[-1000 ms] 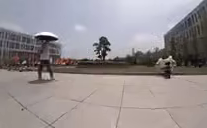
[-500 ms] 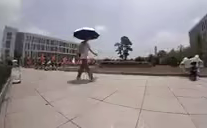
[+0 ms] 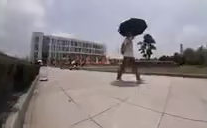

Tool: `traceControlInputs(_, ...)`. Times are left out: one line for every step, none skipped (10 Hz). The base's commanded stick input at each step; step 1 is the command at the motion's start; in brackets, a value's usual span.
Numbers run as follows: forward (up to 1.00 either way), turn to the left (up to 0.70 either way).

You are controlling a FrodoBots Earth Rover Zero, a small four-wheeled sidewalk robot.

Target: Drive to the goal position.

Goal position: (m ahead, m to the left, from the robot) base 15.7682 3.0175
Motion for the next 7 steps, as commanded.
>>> traceControlInputs(0.0, 0.7)
traceControlInputs(0.0, 0.7)
traceControlInputs(0.0, 0.59)
traceControlInputs(0.0, 0.18)
traceControlInputs(0.7, 0.0)
traceControlInputs(0.7, 0.0)
traceControlInputs(0.7, 0.0)
